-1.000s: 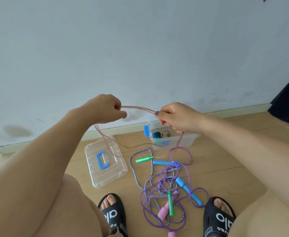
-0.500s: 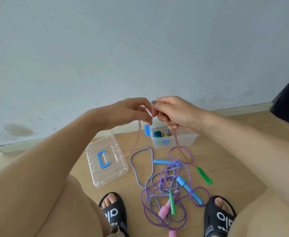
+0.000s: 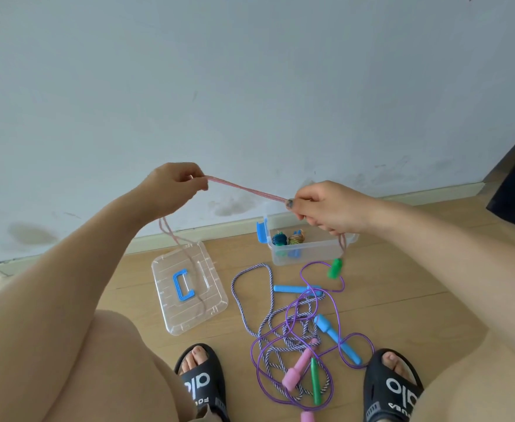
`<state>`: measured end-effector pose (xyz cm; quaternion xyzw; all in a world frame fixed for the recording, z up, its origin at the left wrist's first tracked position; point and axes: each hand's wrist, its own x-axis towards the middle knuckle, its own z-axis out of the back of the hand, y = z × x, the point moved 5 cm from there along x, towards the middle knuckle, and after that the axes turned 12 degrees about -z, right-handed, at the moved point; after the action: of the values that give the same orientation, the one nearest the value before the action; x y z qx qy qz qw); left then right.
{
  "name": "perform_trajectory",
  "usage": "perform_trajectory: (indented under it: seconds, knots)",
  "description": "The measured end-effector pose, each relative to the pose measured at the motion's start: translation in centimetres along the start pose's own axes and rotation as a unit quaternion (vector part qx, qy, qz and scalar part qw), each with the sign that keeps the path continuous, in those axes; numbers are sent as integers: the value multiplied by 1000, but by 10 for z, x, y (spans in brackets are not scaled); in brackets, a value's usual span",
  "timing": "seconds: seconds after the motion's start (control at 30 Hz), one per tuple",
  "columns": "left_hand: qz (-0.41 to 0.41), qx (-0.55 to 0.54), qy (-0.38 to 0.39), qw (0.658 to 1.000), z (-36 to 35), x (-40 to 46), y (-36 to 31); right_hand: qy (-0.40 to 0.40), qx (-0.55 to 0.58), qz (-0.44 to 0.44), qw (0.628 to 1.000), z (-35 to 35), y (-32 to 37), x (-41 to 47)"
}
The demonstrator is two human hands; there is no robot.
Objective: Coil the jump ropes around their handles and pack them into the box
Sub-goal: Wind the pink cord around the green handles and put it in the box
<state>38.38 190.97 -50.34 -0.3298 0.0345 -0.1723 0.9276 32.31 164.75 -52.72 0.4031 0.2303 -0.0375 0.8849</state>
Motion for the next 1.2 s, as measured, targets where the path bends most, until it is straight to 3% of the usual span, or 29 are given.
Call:
perform_trajectory:
  seconds: [0.07,0.23,0.33,0.43,0.57,0.8,0.9,1.03,1.1,1.2]
  knots:
    - [9,14,34,999,-6,-1,1,11,28,8,1000,0,3,-2]
    - [-26,-125,171,977,-36,-12,-25,25,90,44,995,-6,19,-7]
    - [-34,-177,171,969,-40,-12,-41,29,103,53,993,-8,24,-9]
    - [8,-251,153,956,-42,-12,-44,28,96,55,993,-7,25,-9]
    - [-2,-238,130,963,-41,-11,-44,33,99,59,993,-9,27,-9]
    - [-18,-245,184,952,-35,-12,-41,29,84,46,995,-7,22,-7]
    - [-16,-160,175,971,-26,-10,-23,15,37,30,999,-4,16,-7]
    - [6,62,136,989,-10,-4,12,8,-13,-7,1000,-2,3,-5]
    - [41,165,138,976,-4,-2,31,2,-11,-13,1000,0,1,-5]
    - [104,303,196,927,-4,-4,54,-8,-22,-11,1000,5,2,-7]
